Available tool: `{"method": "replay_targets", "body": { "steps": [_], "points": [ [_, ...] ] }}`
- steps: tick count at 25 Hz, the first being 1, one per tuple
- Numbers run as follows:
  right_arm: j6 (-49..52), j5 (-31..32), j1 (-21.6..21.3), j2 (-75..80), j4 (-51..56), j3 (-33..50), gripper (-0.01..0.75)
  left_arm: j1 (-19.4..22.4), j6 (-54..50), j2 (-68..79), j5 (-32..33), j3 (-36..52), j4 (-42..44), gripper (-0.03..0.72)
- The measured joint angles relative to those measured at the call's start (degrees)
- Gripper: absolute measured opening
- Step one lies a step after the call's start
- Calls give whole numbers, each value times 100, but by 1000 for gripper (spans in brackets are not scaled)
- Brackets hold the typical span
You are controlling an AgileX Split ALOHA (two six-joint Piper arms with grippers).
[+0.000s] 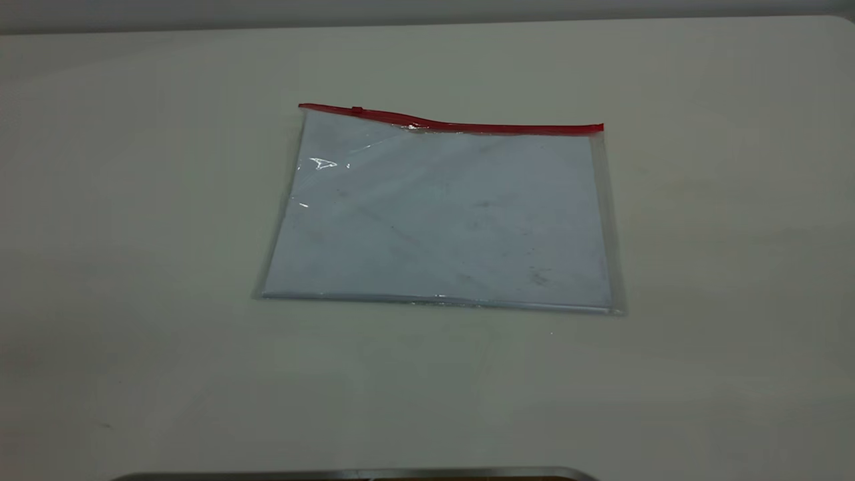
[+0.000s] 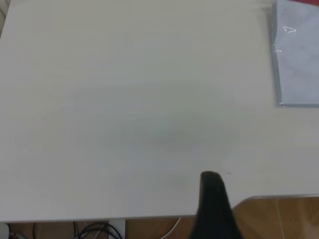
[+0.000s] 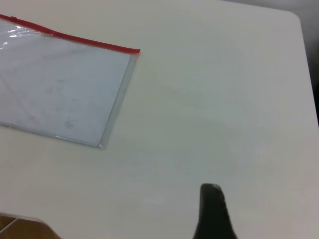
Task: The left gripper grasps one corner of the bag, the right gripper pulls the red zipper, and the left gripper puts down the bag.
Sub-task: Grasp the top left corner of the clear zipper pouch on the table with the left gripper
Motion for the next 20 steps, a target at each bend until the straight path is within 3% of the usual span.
{"method": "replay_targets", "body": {
  "steps": [9, 13, 20],
  "points": [
    [68, -46, 0, 0, 5, -6, 553, 0, -126, 309, -107, -150, 4, 587],
    [302, -285, 0, 209, 5, -332, 553, 0, -196, 1395, -645, -721, 4, 587],
    [364, -586, 0, 2234, 235, -1202, 553, 0, -191, 3997, -1569, -1742, -526, 587]
  ]
}}
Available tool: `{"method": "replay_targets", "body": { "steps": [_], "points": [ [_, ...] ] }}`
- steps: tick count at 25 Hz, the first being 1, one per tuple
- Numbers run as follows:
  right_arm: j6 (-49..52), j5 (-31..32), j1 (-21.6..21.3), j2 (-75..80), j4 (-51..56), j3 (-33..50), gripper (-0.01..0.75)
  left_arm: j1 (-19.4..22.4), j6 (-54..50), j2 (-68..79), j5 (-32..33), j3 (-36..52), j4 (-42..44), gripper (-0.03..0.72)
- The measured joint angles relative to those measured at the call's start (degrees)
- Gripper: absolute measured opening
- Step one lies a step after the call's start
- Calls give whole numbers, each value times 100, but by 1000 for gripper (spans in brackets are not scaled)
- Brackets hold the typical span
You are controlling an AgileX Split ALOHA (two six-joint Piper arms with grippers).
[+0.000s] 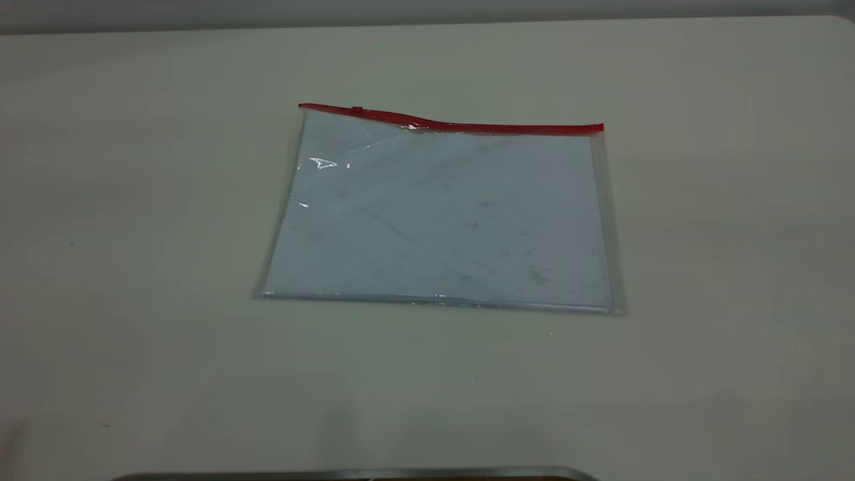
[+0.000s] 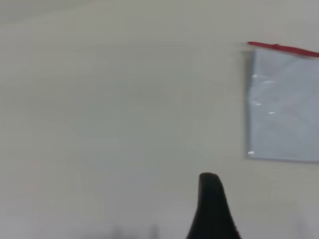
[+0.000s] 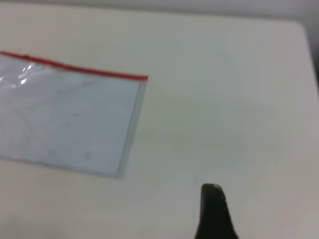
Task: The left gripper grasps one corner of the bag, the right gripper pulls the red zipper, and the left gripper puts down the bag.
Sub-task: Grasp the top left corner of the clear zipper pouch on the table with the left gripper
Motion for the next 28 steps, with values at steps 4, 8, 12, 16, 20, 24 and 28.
{"method": "replay_targets", "body": {
  "steps": [4, 8, 12, 16, 20, 24, 28],
  "points": [
    [-43, -235, 0, 1146, 134, -228, 553, 0, 261, 1461, -483, -462, -557, 587],
    [-120, -818, 0, 2034, 176, -241, 553, 0, 811, 2865, -1086, -844, -1156, 587],
    [-254, -1250, 0, 2730, 250, -241, 553, 0, 1587, 4004, -1639, -1096, -1740, 587],
    [-372, -1698, 0, 3327, 299, -241, 553, 0, 2368, 4940, -2083, -1302, -2396, 587],
    [-447, -2205, 0, 3930, 316, -246, 553, 0, 3115, 5872, -2270, -1612, -2950, 587],
    [-500, -2573, 0, 4424, 316, -253, 553, 0, 3801, 6802, -2282, -1984, -3533, 587],
    [-500, -2724, 0, 4767, 320, -259, 553, -64, 4514, 7613, -2336, -2371, -4064, 587]
  ]
}}
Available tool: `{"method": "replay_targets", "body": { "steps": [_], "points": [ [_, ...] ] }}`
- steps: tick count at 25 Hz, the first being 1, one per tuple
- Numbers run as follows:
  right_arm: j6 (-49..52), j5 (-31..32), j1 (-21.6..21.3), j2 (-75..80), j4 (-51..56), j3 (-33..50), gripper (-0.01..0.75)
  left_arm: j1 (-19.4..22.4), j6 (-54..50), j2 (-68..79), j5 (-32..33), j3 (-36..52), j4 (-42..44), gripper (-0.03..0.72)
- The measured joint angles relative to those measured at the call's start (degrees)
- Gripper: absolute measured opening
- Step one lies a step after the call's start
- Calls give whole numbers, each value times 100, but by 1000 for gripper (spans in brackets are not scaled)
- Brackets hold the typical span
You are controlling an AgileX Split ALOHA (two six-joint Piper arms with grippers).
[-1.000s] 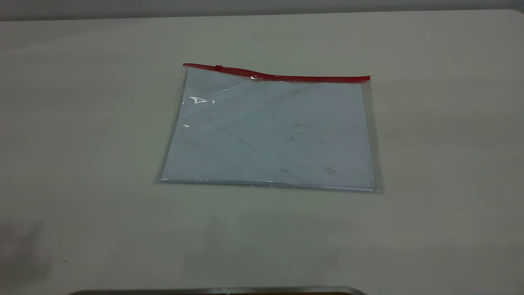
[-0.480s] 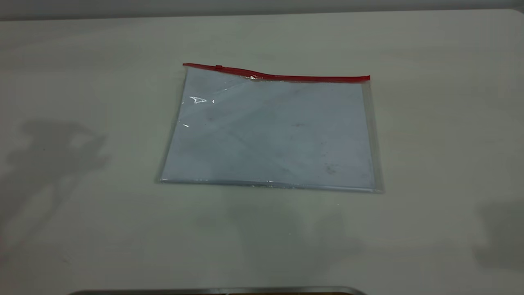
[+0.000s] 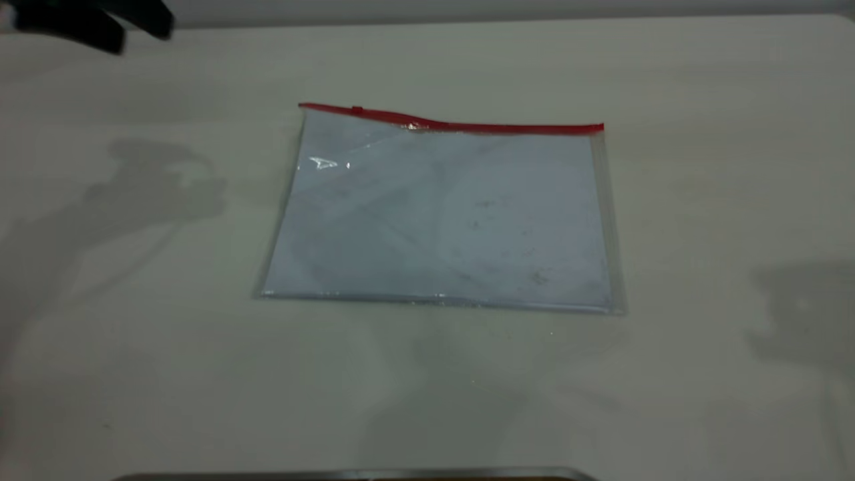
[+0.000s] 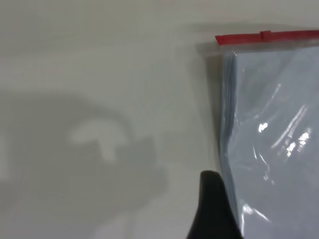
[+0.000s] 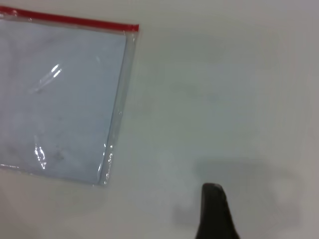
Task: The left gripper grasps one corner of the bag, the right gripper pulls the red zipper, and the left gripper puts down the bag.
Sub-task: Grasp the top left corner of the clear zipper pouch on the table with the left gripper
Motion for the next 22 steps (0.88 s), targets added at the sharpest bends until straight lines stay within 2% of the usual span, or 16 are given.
{"method": "replay_targets", "body": {
  "steps": [9, 22],
  "points": [
    [-38, -12, 0, 152, 7, -10, 553, -450, 1272, 1646, -85, -1021, -1019, 587],
    [-465, -92, 0, 674, 184, -10, 553, -745, 1505, 2911, -101, -2105, -1433, 587]
  ]
}}
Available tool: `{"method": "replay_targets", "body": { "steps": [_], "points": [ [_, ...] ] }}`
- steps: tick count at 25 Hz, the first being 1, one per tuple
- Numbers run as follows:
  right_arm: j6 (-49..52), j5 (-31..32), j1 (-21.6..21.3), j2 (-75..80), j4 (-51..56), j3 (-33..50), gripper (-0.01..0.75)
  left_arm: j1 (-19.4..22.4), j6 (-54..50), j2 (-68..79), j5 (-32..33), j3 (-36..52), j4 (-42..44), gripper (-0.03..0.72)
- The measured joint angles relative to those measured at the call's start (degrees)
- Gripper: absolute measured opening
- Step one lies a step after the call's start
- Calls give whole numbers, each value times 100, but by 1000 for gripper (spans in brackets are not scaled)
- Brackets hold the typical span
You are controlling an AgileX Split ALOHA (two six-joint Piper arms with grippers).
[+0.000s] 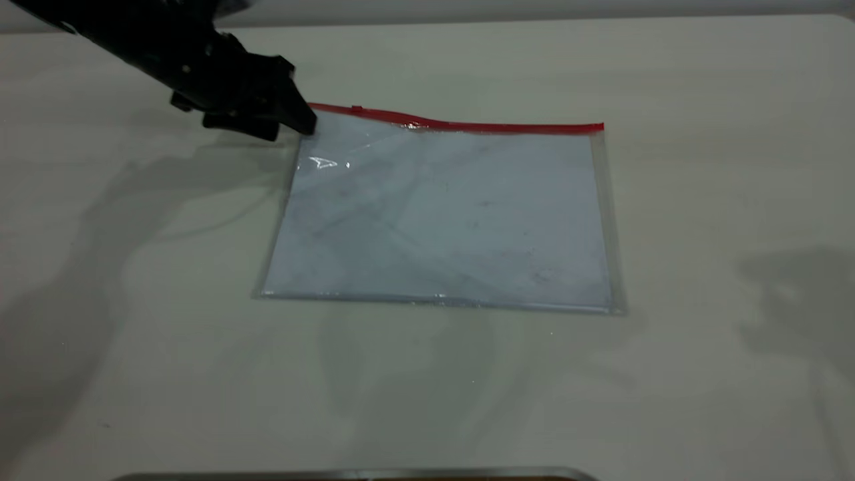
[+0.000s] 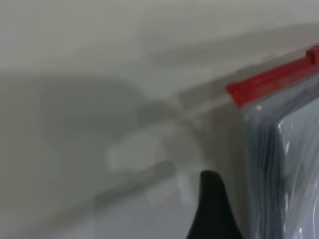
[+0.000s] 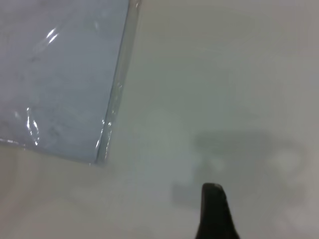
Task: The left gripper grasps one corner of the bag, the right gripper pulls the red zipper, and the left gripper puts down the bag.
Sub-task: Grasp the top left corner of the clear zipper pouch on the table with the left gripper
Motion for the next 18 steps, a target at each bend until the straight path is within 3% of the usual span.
{"method": "replay_targets", "body": {
  "steps": [13, 16, 18],
  "points": [
    [-353, -165, 0, 346, 297, -9, 553, -158, 277, 411, 7, -254, -580, 582],
    [-394, -196, 0, 346, 316, -9, 553, -158, 597, 417, 52, -254, -972, 513],
    [-481, -202, 0, 346, 386, -9, 553, -158, 866, 417, 164, -254, -1224, 407]
  ]
}}
